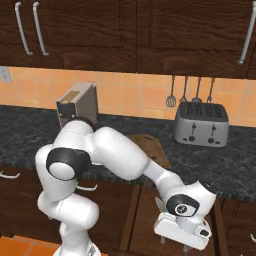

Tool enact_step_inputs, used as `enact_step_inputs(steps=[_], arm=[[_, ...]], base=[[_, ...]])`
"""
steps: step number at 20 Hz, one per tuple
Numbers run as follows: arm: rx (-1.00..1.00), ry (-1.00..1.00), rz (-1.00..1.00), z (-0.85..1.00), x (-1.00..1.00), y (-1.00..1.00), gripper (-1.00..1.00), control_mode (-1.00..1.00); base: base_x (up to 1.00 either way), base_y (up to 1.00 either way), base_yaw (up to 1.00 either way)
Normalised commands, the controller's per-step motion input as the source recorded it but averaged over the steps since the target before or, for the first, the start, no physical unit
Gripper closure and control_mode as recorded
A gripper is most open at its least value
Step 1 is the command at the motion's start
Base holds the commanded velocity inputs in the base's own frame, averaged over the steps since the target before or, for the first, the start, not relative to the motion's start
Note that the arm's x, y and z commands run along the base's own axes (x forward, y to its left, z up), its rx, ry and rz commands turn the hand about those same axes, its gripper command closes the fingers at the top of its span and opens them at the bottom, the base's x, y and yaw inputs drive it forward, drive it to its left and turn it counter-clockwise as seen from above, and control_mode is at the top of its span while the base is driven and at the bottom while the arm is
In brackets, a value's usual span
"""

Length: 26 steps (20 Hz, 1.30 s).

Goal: Pick up the knife from the drawer and place it on the cutting board. Then place the meat from the plate to the cutting board.

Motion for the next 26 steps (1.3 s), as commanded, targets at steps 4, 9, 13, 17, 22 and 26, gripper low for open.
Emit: enact_step_inputs(steps=[4, 9, 13, 17, 22, 26], arm=[[-0.01, -0.29, 0.05, 0.57, 0.75, 0.00, -1.00, -1.00], [-0.18, -0.10, 0.00, 0.05, 0.51, 0.18, -1.00, -1.00], [-0.29, -0.01, 0.00, -0.01, 0.18, 0.18, -1.00, -1.00], [-0.25, -0.06, 0.00, -0.06, 0.00, 0.06, -1.00, -1.00], [-0.11, -0.08, 0.00, -0.49, 0.00, 0.01, -1.00, -1.00], [0.00, -0.04, 0.00, -0.36, 0.10, -0.01, -1.00, -1.00]], base=[[0.00, 0.00, 0.00], [0.00, 0.00, 0.00], [0.00, 0.00, 0.00], [0.00, 0.00, 0.00], [0.00, 0.00, 0.00], [0.00, 0.00, 0.00]])
